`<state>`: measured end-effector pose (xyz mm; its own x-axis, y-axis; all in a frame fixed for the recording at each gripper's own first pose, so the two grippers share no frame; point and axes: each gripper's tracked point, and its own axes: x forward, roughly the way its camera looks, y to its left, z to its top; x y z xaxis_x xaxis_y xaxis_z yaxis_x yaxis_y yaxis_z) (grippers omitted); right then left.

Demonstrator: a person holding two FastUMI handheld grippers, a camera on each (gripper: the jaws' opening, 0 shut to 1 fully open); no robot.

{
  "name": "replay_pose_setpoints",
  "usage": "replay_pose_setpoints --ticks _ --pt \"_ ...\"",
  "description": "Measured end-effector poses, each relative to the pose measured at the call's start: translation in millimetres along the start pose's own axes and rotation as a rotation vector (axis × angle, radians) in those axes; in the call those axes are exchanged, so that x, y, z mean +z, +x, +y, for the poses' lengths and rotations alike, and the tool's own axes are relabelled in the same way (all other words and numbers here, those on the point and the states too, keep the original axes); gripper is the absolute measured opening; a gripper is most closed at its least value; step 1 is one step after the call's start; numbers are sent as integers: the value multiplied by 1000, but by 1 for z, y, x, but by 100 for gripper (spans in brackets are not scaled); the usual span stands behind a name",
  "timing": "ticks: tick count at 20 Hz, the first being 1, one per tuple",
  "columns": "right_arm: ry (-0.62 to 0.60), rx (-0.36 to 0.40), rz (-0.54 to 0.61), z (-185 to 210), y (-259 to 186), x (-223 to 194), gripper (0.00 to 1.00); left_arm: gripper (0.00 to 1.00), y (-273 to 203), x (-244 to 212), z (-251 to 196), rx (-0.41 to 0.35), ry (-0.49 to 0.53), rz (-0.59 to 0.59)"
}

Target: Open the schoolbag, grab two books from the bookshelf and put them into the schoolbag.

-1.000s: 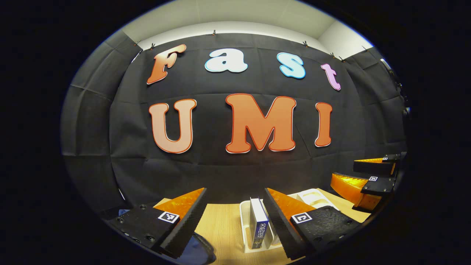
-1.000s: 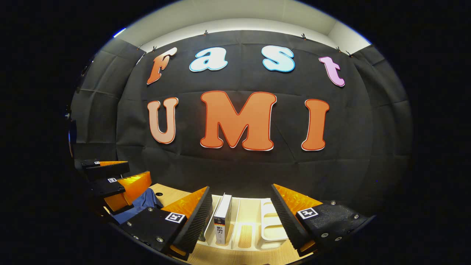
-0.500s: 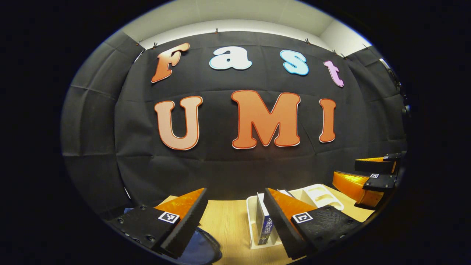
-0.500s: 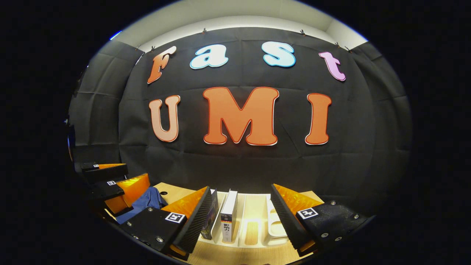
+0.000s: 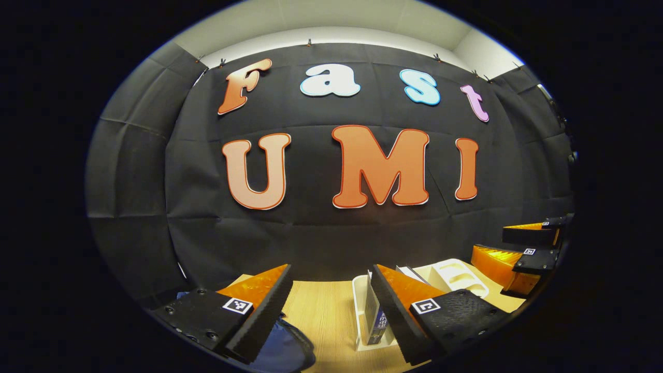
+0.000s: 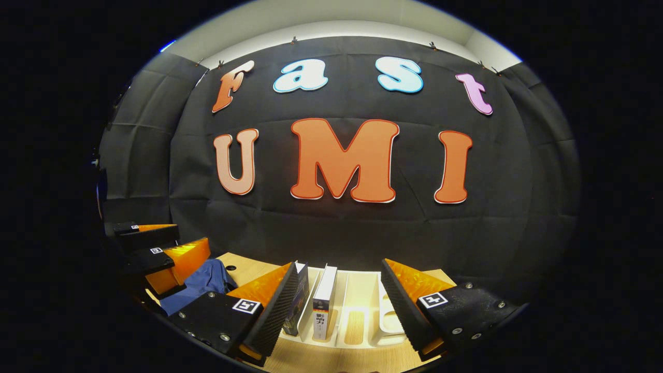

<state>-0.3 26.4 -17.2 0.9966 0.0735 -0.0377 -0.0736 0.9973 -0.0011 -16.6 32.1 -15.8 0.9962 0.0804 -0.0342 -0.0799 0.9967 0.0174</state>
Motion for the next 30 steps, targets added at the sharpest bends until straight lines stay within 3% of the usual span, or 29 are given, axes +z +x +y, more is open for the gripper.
replay_pose_setpoints --ticks 11,17,23,28,30 --pt "27 59 35 -9 10 -16 95 96 -4 -13 5 61 11 42" --pt "45 126 55 -15 16 -27 95 95 -13 -40 17 118 26 135" --pt "68 193 97 -24 20 -50 95 97 -35 -104 40 189 126 325" --pt "106 199 135 -47 14 -66 94 98 -45 -164 49 201 275 470" --pt "115 182 144 -57 15 -73 94 100 -47 -181 52 191 388 507"
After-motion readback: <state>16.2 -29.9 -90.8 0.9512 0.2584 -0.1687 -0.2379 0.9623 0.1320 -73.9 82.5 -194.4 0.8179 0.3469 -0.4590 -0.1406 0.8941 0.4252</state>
